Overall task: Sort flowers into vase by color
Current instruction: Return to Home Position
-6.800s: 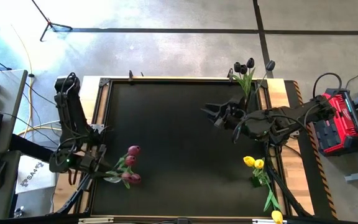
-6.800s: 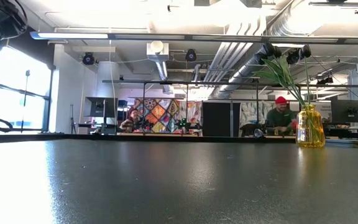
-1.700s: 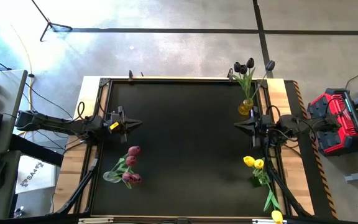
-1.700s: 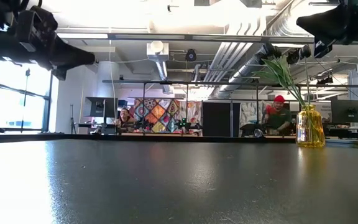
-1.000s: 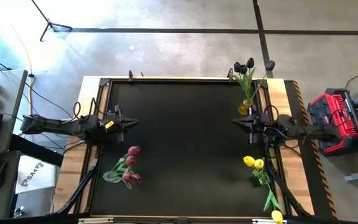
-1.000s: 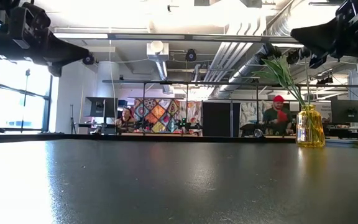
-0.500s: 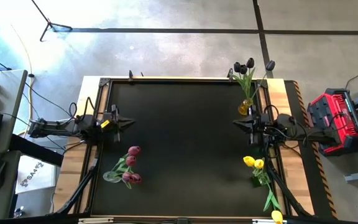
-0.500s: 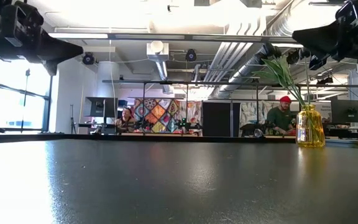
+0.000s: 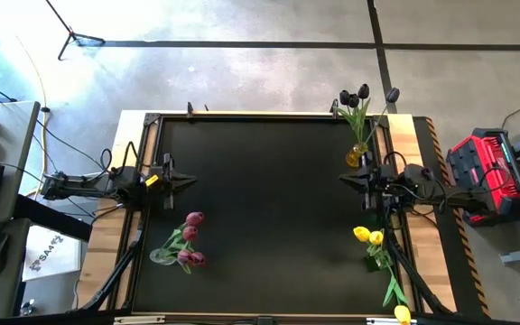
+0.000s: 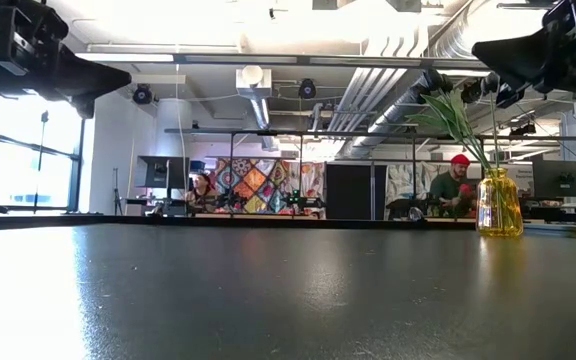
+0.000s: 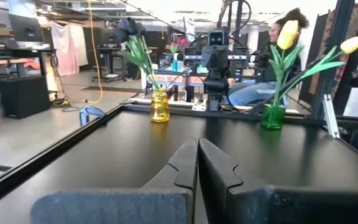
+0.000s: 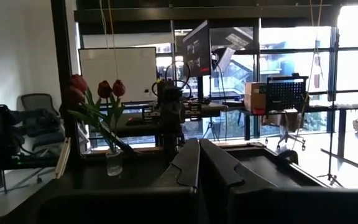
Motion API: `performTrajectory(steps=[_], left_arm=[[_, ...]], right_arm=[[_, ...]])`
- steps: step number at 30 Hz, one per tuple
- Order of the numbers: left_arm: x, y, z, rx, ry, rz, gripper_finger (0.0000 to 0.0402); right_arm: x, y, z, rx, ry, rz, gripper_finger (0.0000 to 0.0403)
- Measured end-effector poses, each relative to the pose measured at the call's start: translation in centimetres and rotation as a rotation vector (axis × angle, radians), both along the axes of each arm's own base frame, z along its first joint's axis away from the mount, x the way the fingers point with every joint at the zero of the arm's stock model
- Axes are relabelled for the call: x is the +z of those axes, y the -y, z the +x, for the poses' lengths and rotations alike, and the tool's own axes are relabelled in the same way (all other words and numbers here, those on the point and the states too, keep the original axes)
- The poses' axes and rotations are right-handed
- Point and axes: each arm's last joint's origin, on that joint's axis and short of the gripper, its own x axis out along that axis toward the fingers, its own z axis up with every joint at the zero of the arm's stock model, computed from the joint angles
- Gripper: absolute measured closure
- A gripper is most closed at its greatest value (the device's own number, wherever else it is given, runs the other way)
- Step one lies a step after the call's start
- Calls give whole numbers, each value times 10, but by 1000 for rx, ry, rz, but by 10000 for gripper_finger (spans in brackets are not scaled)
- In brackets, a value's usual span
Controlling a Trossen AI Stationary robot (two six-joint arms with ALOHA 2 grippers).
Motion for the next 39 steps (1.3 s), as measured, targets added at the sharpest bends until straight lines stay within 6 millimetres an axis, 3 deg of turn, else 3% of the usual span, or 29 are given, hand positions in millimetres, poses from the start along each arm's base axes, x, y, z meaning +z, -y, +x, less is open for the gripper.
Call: performTrajectory(steps=[12, 25, 39], left_arm=[[0, 0, 0, -10, -3, 9, 401], [-2, 5, 1, -164, -16, -14, 401], [-2, 4, 1, -130, -21, -5, 401]], right_arm=[[4, 0, -1, -22, 45, -59, 403], [4, -2, -1, 59, 43, -82, 403], [-3, -2, 1, 72, -33, -50, 403]])
